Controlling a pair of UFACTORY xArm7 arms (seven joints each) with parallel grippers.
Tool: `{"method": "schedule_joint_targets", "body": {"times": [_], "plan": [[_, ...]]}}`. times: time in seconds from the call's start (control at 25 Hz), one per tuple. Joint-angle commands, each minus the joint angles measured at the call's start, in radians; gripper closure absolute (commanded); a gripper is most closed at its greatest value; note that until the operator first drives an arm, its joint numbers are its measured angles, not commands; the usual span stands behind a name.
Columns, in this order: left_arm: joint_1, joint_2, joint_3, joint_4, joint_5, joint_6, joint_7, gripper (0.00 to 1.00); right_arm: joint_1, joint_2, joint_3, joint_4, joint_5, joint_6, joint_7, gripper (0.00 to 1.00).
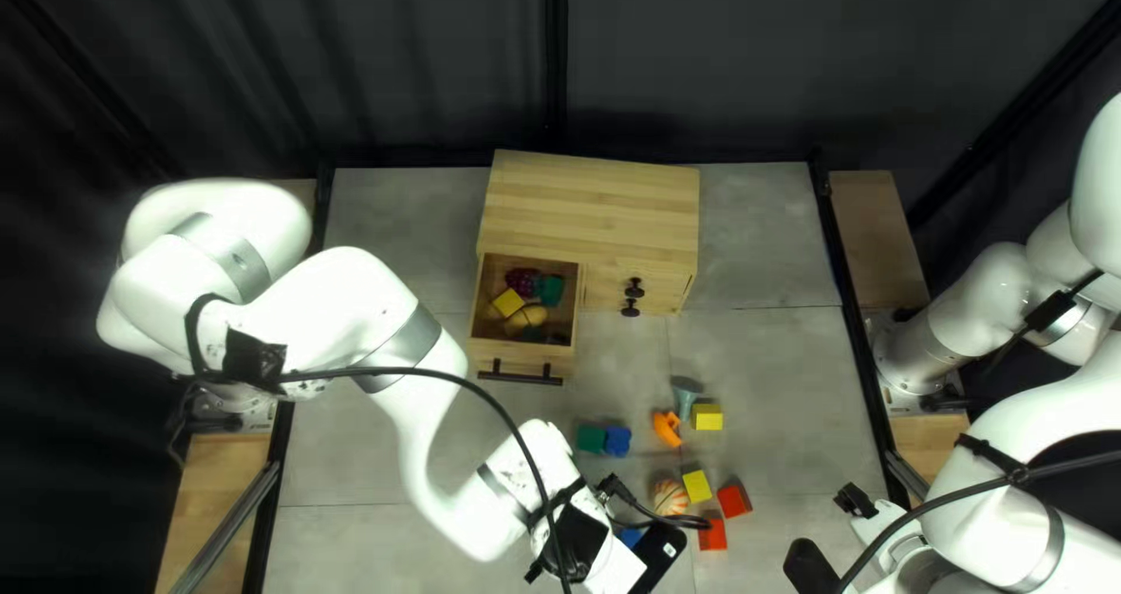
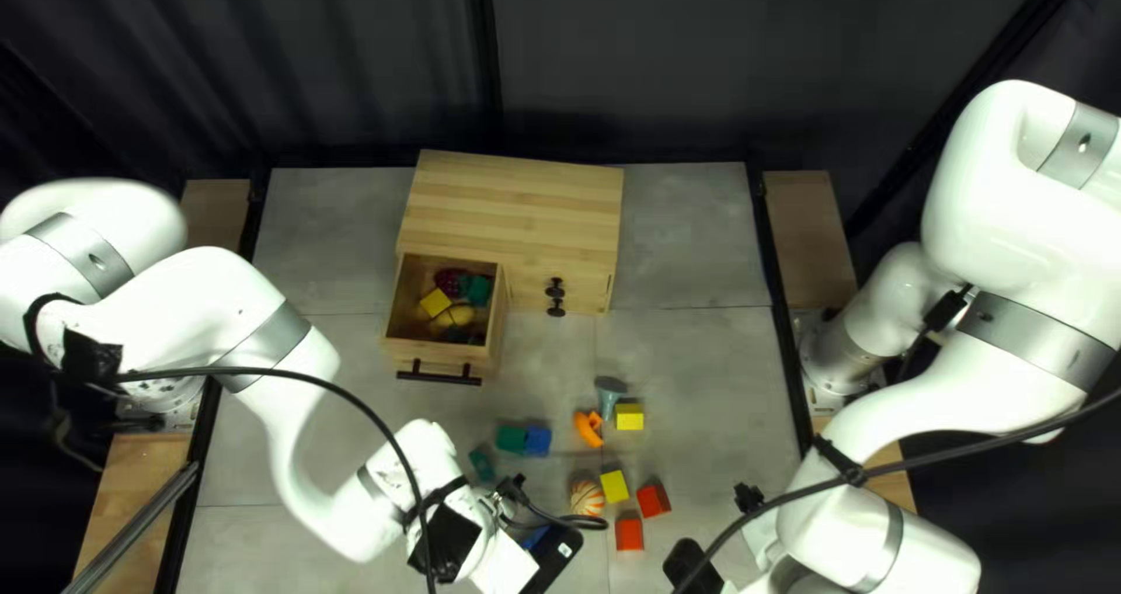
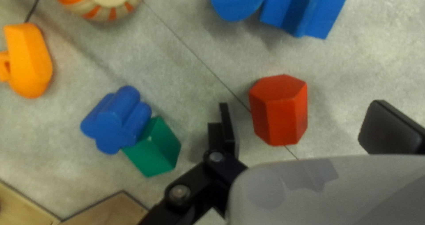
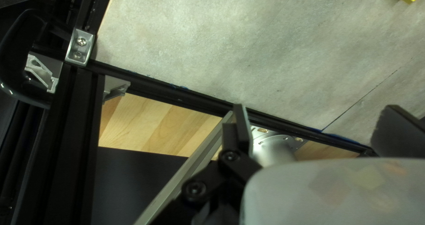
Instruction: Open drawers and place objects into drawer and close
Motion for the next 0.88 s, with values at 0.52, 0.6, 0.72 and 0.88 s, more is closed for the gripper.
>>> {"method": "schedule_joint_targets", "body": {"times": [0.52, 0.6, 0.72, 0.88], "plan": [[0.028, -0.006, -0.012, -0.024, -0.028, -0.008, 0.013, 0.94, 0.0, 0.0, 0.0, 0.0, 0.0, 0.0, 0.0, 0.0], [0.031, -0.019, -0.017, -0.027, -0.033, 0.0, 0.016, 0.97, 0.0, 0.0, 0.0, 0.0, 0.0, 0.0, 0.0, 0.0], [0.042, -0.085, -0.036, -0.046, -0.055, 0.042, 0.018, 1.0, 0.0, 0.0, 0.0, 0.0, 0.0, 0.0, 0.0, 0.0], [0.051, -0.183, -0.057, -0.065, -0.083, 0.105, 0.016, 1.0, 0.0, 0.0, 0.0, 0.0, 0.0, 0.0, 0.0, 0.0]]}}
